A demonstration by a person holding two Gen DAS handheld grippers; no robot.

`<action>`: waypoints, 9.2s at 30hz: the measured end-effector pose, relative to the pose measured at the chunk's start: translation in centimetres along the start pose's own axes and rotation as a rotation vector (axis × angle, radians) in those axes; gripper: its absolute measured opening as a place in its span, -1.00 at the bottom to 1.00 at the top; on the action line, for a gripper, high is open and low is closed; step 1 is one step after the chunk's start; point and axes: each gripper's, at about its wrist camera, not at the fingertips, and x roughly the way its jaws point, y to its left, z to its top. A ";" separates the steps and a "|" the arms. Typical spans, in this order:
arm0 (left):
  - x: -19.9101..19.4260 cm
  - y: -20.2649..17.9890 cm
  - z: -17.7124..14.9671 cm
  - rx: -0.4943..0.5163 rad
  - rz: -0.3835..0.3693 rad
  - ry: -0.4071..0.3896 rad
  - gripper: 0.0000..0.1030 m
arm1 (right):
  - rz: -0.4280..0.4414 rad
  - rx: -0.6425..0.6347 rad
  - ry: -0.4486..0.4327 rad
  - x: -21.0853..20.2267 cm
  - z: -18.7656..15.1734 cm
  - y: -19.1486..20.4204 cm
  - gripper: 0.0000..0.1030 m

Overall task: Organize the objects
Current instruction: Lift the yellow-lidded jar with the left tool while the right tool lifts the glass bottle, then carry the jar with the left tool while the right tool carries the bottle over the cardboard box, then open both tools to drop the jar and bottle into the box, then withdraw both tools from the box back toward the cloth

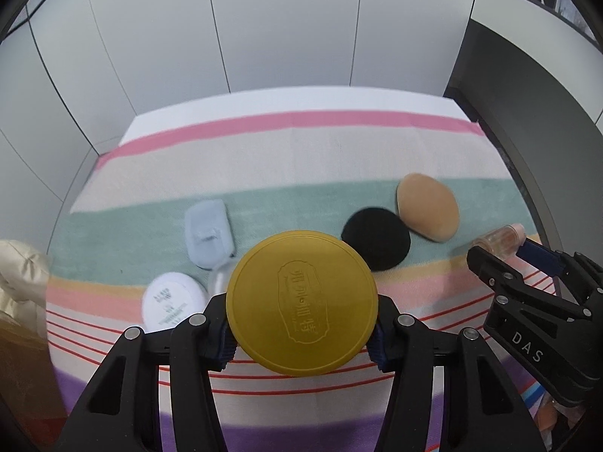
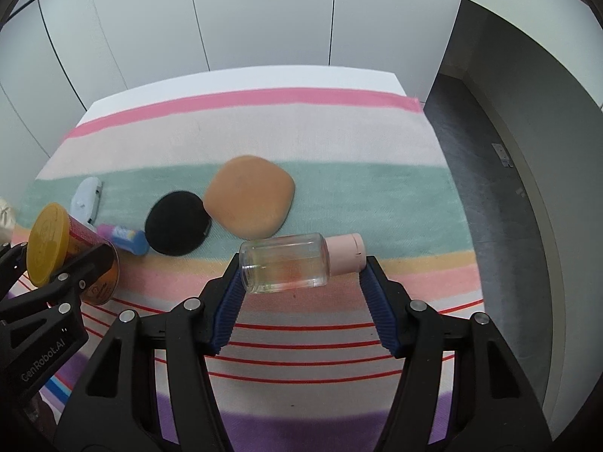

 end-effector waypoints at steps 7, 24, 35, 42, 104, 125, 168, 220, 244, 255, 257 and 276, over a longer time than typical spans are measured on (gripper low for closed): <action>-3.2 1.5 1.8 -0.020 0.012 -0.034 0.07 | 0.001 -0.023 -0.036 -3.9 1.8 0.6 0.22; -16.0 6.0 8.7 -0.052 0.013 -0.146 0.07 | 0.051 -0.060 -0.195 -19.0 8.9 2.7 0.22; -20.9 7.9 9.8 -0.061 0.060 -0.208 0.07 | 0.058 -0.093 -0.251 -24.3 10.3 3.9 0.22; -21.4 8.0 9.1 -0.062 0.072 -0.190 0.07 | 0.060 -0.094 -0.238 -24.6 9.6 3.9 0.22; -35.6 16.4 -11.2 -0.089 0.082 -0.187 0.07 | 0.212 -0.197 -0.180 -36.0 -9.6 8.5 0.22; -36.4 33.1 -20.1 -0.349 0.253 -0.109 0.07 | 0.402 -0.532 -0.123 -35.6 -11.6 28.9 0.22; -26.7 46.7 -19.7 -0.564 0.317 -0.005 0.07 | 0.482 -0.706 0.025 -23.7 -9.5 48.1 0.22; -35.7 41.4 -25.8 -0.544 0.317 -0.035 0.87 | 0.465 -0.625 -0.034 -31.3 -15.2 42.3 1.00; -34.1 36.5 -24.7 -0.429 0.302 -0.028 0.87 | 0.407 -0.528 -0.024 -30.2 -16.3 36.2 1.00; -30.6 28.6 -19.1 -0.263 0.182 -0.026 0.87 | 0.281 -0.308 -0.035 -26.5 -12.7 26.2 1.00; -30.0 26.9 -18.2 -0.235 0.158 -0.027 0.87 | 0.258 -0.264 -0.032 -25.7 -12.2 23.9 1.00; -19.1 14.5 -10.3 -0.126 0.015 0.077 0.87 | 0.124 -0.037 -0.052 -18.6 -8.1 7.6 1.00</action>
